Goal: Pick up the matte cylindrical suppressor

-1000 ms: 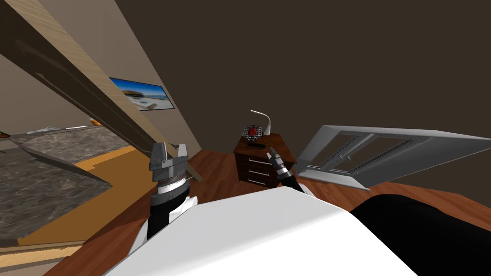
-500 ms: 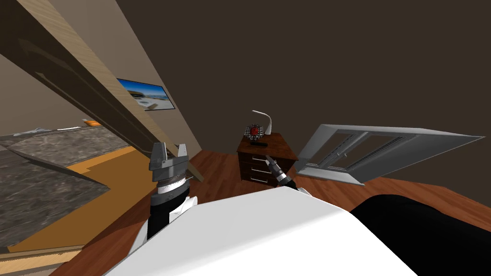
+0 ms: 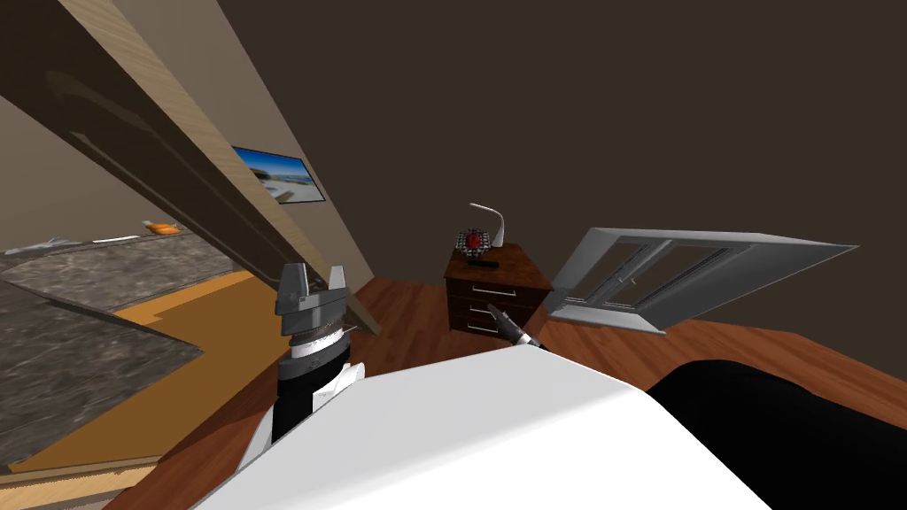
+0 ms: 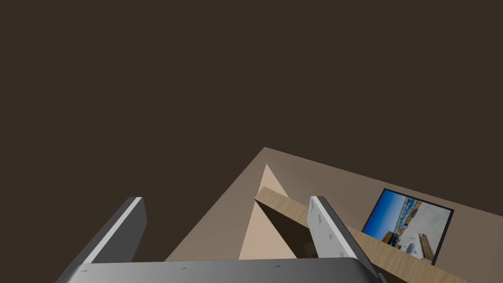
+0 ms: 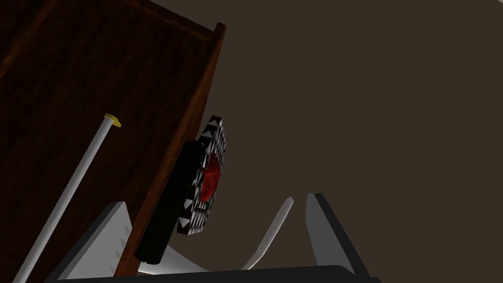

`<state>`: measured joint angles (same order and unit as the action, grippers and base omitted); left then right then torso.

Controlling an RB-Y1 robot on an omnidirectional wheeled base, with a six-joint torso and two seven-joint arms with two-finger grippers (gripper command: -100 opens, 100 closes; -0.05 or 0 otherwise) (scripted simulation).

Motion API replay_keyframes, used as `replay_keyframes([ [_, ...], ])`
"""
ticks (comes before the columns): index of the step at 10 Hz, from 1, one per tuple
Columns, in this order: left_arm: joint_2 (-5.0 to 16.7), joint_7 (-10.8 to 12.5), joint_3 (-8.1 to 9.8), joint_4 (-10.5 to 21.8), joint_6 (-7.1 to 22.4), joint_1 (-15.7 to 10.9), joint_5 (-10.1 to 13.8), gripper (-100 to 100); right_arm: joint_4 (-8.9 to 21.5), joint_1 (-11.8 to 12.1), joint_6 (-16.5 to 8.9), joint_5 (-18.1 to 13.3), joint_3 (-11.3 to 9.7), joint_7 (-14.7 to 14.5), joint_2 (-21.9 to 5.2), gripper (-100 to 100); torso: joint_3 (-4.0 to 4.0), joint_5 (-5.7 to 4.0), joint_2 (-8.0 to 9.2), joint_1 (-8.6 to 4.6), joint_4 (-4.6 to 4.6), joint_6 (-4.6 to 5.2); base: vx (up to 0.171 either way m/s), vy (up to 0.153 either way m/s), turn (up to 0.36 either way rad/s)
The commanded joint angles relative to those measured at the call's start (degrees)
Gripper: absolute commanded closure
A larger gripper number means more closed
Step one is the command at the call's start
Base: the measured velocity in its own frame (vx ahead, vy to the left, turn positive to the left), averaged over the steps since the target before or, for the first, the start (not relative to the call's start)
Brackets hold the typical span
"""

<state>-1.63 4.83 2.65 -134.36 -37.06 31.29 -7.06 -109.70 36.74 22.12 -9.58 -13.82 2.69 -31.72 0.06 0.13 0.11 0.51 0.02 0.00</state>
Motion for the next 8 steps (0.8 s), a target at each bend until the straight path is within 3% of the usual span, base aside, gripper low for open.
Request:
replay_keyframes([
  [1, 0.0, 0.0, 0.0, 0.0, 0.0, 0.0, 0.0, 0, 1.4, 0.4, 0.3, -0.7, -0.6, -0.3, -2.5, -100, 0.0, 0.0, 0.0, 0.0, 0.0, 0.0, -0.033, 0.096, -0.035],
  [2, 0.0, 0.0, 0.0, 0.0, 0.0, 0.0, 0.0, 0, 3.3, 1.1, 0.4, -2.3, -2.0, -1.0, -4.4, -100, -0.01, -0.02, -0.03, -0.14, 0.01, -0.02, -0.03, 0.125, -0.022],
  [5, 0.0, 0.0, 0.0, 0.0, 0.0, 0.0, 0.0, 0, 6.4, 1.7, 0.4, -3.9, -3.3, -1.7, -9.1, -100, -0.02, -0.01, -0.05, -0.02, -0.01, -0.01, -0.028, 0.123, -0.014],
  [6, 0.0, 0.0, 0.0, 0.0, 0.0, 0.0, 0.0, 0, 9.0, 2.3, 0.5, -5.5, -4.5, -2.5, -11.0, -100, -0.02, 0.0, -0.05, -0.05, 0.0, -0.02, -0.028, 0.145, 0.001],
  [7, 0.0, 0.0, 0.0, 0.0, 0.0, 0.0, 0.0, 0, 9.0, 2.3, 0.5, -5.5, -4.5, -2.5, -12.2, -100, -0.02, 0.0, -0.05, 0.01, 0.0, -0.01, -0.011, 0.117, -0.005],
  [8, 0.0, 0.0, 0.0, 0.0, 0.0, 0.0, 0.0, 0, 11.5, 2.8, 0.7, -7.0, -5.7, -3.3, -13.9, -100, -0.05, 0.0, -0.1, -0.08, -0.01, -0.02, -0.011, 0.128, 0.025],
])
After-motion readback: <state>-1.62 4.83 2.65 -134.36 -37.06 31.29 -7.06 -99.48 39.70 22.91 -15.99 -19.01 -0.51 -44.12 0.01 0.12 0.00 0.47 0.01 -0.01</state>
